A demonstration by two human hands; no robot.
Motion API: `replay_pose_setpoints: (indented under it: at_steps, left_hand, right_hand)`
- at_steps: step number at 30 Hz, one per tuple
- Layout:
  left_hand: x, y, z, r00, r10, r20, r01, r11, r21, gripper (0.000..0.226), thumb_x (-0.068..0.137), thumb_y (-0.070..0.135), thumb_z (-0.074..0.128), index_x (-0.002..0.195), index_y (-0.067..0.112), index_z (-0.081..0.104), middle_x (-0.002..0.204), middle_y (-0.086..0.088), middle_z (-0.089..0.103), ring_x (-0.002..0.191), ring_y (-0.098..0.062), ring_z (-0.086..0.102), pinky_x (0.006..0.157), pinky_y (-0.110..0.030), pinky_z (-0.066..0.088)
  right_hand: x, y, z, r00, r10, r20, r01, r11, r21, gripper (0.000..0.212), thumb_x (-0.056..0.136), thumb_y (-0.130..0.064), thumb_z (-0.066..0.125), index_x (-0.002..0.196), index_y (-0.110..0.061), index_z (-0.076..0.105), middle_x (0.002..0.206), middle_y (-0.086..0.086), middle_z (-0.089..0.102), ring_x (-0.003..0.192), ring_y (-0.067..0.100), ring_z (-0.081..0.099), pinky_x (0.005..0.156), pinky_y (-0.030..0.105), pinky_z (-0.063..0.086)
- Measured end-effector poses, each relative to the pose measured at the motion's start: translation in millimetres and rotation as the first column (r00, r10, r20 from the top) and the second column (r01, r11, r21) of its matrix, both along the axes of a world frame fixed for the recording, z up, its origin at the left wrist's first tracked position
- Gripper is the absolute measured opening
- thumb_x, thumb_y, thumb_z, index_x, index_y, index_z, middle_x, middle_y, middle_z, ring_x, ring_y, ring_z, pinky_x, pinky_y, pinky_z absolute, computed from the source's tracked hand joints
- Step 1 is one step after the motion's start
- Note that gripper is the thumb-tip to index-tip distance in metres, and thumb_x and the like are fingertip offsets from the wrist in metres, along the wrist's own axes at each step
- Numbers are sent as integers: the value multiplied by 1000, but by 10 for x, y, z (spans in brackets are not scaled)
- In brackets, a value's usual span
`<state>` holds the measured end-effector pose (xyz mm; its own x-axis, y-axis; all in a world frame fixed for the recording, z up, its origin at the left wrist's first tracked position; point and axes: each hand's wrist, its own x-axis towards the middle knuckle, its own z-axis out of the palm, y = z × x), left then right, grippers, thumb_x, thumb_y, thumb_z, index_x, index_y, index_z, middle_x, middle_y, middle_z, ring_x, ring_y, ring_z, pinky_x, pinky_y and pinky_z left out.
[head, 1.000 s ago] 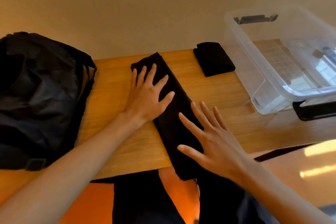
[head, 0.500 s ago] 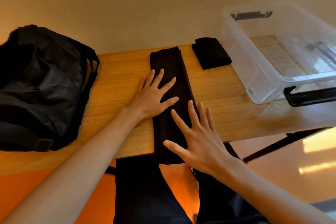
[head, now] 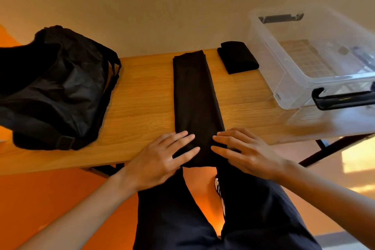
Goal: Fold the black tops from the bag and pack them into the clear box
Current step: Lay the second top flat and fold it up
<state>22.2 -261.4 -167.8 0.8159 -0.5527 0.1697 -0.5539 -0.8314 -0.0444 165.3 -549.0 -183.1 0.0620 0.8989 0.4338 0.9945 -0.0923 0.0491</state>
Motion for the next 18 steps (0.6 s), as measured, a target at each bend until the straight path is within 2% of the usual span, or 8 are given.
replay_pose_setpoints:
  at_steps: [2,3,5,7,12,18]
  left_hand:
    - [-3,19,-52,996,4,88,1,998,-57,66,88,3,75,149,10,51,153,-16,48,146,-31,42,114,-46,42]
    - [-3,22,-69,992,7,122,2,997,-77,62,89,0,73,147,8,53,150,-17,51,144,-31,44,113,-45,43]
    - [-4,21,-95,986,-1,165,16,996,-89,51,96,1,66,146,7,54,148,-17,53,143,-31,46,112,-45,44]
    - [-14,-4,-115,978,-14,206,31,996,-81,43,100,5,63,143,6,57,146,-17,55,140,-32,49,111,-45,45]
    - [-24,-87,-118,954,-3,300,39,993,-114,28,105,8,54,129,5,68,136,-14,64,128,-31,60,98,-43,51]
    - [-74,-66,-135,957,13,290,48,978,-203,28,106,7,52,128,2,68,135,-16,64,128,-30,60,101,-39,49]
  right_hand:
    - [-21,-9,-32,1000,1,4,-1,1000,25,35,103,-17,61,137,-11,64,143,11,60,135,27,55,104,45,48]
    - [-20,-11,-60,1000,-11,15,11,1000,6,39,103,-17,61,142,-13,60,146,11,57,137,27,53,106,45,47]
    - [0,-13,-112,998,-38,59,40,998,-40,51,101,-18,64,150,-17,50,153,10,50,141,28,48,109,46,45]
    - [8,-6,-148,995,-62,73,64,998,-22,56,100,-18,66,152,-18,47,154,10,50,141,27,48,108,45,45]
    - [-24,29,-180,998,-31,50,25,994,109,34,102,-14,63,136,-11,66,143,10,61,134,26,57,104,42,48]
    - [-18,-12,-158,1000,5,-20,-2,989,148,28,104,-19,60,126,-9,72,141,10,62,133,25,57,103,44,48]
